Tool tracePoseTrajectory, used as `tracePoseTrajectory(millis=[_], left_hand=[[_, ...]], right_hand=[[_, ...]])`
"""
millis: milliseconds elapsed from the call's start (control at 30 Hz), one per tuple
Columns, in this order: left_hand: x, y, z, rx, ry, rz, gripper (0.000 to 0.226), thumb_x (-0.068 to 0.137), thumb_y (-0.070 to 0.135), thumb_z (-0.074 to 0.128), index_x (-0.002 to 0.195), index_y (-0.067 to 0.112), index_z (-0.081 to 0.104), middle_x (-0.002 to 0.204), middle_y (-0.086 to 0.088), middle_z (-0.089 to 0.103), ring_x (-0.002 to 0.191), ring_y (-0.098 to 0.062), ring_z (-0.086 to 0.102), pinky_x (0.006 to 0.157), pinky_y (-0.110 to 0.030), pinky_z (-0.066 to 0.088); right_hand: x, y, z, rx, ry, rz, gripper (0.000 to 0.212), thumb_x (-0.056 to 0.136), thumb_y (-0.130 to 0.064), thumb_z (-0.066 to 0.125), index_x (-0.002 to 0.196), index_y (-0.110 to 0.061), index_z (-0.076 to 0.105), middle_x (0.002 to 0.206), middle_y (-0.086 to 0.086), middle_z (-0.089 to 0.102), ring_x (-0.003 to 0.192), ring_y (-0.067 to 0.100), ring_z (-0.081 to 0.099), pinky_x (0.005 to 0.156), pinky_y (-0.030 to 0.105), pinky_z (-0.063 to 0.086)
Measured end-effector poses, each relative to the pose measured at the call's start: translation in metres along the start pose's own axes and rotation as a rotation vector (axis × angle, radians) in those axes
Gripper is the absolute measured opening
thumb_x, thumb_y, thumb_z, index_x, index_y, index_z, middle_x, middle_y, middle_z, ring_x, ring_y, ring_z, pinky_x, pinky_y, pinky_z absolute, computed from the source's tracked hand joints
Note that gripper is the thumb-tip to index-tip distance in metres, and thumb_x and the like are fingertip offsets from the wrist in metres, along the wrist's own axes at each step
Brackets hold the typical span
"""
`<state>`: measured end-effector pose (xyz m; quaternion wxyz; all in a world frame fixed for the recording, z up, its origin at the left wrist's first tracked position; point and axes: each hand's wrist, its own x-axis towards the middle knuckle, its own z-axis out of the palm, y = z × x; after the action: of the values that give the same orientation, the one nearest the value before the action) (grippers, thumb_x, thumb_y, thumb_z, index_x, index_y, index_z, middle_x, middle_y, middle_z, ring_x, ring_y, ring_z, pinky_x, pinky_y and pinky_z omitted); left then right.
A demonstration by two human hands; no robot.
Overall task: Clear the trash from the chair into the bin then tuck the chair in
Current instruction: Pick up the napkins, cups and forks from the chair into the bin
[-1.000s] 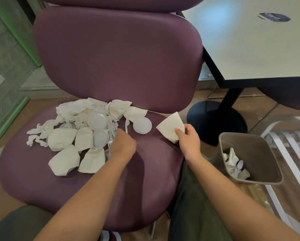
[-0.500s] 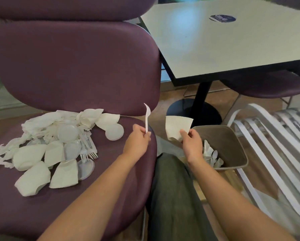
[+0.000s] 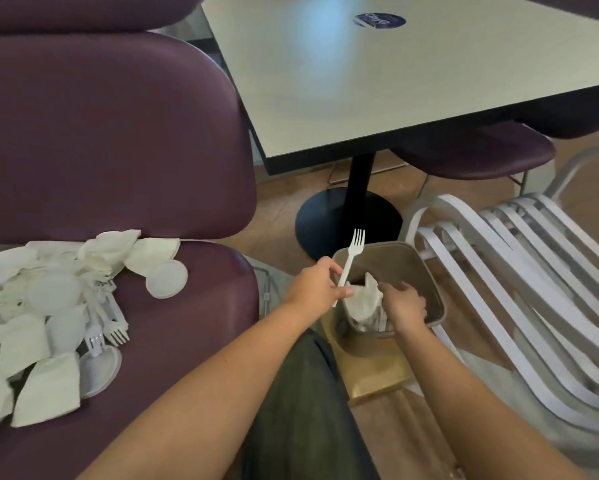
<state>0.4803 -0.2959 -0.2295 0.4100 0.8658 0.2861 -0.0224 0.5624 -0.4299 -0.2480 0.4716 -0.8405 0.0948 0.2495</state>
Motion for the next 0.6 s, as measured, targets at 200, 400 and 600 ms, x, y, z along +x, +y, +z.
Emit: tracePoseTrajectory(millis=[200,400,600], left_hand=[[0.02,0.013,0.032,0.104,-0.081,0.004,0.036,0.075,0.04,0.08,0.098,0.03,0.054,0.084,0.007,0.066,0.077,-0.013,0.065,0.073,-0.036,0.055],[0.024,0.018,0.05,0.015,-0.128,0.015,0.035,0.074,0.037,0.081,0.099,0.031,0.057,0.083,0.007,0.068,0.075,-0.011,0.066,0.075,-0.037,0.058],[0.017,0.005,0.039,0.021,-0.027,0.032,0.018,0.092,0.032,0.062,0.11,0.032,0.061,0.089,0.015,0.065,0.09,-0.007,0.063,0.083,-0.035,0.054]], right_hand=[[0.003,-0.005,-0.012,0.186,-0.131,-0.118,0.017,0.091,-0.026,0.065,0.096,-0.012,0.072,0.09,0.0,0.07,0.08,0.012,0.061,0.072,0.026,0.046],[0.024,0.003,-0.019,0.227,-0.163,-0.036,0.011,0.083,-0.011,0.074,0.093,-0.008,0.069,0.081,0.008,0.071,0.066,0.018,0.065,0.062,0.028,0.051],[0.045,0.008,-0.022,-0.024,-0.03,0.027,0.032,0.086,-0.021,0.071,0.108,0.002,0.068,0.087,0.014,0.066,0.074,0.026,0.06,0.073,0.034,0.049]])
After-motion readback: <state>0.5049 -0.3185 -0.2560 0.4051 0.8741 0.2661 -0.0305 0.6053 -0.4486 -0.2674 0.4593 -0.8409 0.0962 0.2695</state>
